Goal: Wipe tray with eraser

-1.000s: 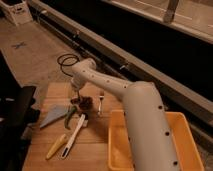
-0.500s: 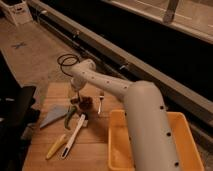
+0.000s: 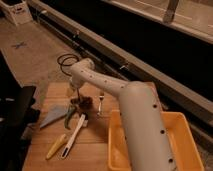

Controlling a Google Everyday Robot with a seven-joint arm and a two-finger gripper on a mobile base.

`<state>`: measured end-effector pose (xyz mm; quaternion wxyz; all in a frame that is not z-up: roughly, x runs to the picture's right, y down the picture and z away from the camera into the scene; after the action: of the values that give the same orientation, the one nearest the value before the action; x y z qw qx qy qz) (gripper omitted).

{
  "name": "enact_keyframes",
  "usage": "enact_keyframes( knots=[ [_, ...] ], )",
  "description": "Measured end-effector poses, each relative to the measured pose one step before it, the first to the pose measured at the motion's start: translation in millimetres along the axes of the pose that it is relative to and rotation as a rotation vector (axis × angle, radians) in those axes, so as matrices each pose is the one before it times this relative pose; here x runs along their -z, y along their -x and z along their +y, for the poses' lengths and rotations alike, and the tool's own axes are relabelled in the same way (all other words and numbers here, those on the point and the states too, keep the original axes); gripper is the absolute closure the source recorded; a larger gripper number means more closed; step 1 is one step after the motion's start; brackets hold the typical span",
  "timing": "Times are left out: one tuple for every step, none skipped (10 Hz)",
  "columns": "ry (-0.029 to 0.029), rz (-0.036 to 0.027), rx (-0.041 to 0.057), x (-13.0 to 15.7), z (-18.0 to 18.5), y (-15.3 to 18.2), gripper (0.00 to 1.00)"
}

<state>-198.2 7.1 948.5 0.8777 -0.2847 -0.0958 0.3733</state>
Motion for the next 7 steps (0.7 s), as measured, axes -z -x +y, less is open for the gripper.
enact_keyframes(
  knots=[
    [-0.00203,0.00173,-0.01349,-2.74,-1.9,-0.34,0.34],
    [0.00029,0.00441,-0.00874,-3.54,-1.25,-1.17,0.34],
    [0.00094,0.00673,-0.01271,-4.71,-2.18,-1.27,0.34],
    [0.00289,0.00985,-0.01169,-7.26,-1.37,-2.32,0.34],
    [0.00328,0.00499,-0.00663,-2.59,-0.35,0.24,0.34],
    [0.0089,0.01217,-0.00755,-7.38,0.78,-1.9,0.34],
    [0.01129,0.01082,-0.0011,-6.45,1.8,-1.0,0.34]
  ],
)
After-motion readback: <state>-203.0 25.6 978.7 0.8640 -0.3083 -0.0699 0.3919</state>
